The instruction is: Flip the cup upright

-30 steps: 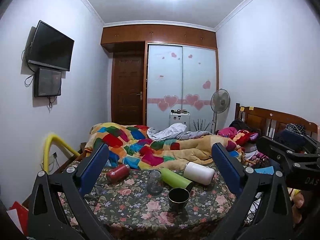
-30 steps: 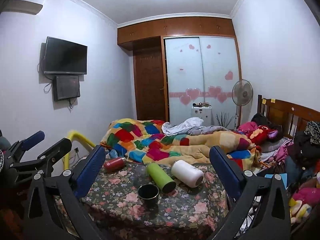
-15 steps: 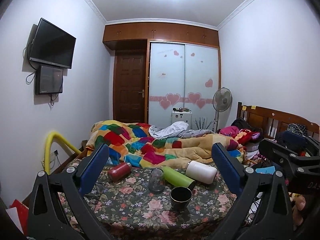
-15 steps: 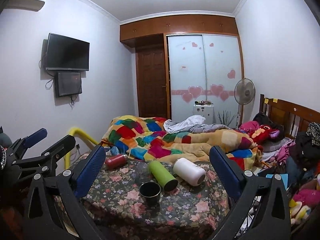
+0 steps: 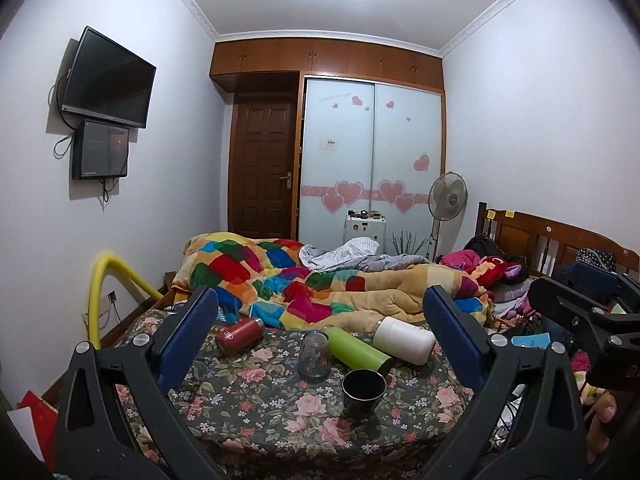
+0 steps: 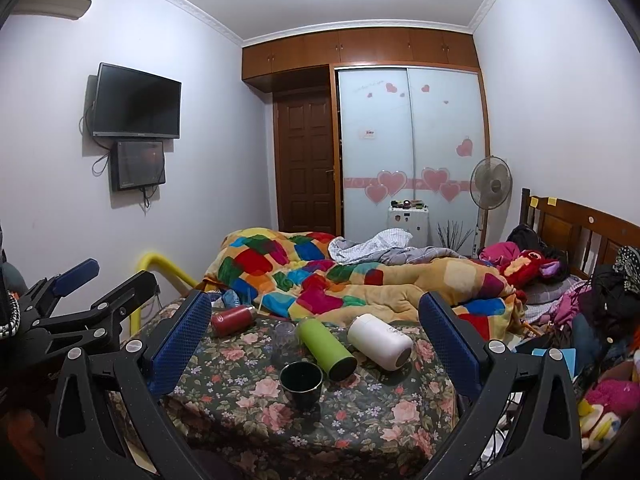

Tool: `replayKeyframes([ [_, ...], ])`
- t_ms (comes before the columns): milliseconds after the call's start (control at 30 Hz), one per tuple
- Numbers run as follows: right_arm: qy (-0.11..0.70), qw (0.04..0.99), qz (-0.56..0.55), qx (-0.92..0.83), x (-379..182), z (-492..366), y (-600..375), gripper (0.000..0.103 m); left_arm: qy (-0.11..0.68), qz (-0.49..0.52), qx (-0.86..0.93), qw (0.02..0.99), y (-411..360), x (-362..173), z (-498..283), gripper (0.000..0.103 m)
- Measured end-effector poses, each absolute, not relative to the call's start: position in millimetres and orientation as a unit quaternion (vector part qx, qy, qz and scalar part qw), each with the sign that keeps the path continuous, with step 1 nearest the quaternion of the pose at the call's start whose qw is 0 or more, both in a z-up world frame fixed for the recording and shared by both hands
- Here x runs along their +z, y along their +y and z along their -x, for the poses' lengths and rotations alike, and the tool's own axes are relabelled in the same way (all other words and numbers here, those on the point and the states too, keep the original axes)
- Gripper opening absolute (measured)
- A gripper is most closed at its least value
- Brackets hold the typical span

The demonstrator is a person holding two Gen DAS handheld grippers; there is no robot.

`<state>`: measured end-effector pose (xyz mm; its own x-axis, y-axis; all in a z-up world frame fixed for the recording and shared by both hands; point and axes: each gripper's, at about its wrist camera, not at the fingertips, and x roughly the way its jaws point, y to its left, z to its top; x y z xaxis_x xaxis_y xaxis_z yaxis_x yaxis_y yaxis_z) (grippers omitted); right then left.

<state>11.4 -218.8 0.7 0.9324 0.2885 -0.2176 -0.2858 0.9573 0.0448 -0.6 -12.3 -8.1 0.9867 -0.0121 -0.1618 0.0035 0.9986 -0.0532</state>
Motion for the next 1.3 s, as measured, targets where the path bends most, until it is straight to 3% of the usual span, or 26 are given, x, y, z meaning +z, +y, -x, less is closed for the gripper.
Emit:
replayKeyframes([
  [1300,0.114,0.983,-0.006,0.147,2,-11,-220,0.103,0.072,0.018,-0.014,0.997,-23,-5,5,0.103],
])
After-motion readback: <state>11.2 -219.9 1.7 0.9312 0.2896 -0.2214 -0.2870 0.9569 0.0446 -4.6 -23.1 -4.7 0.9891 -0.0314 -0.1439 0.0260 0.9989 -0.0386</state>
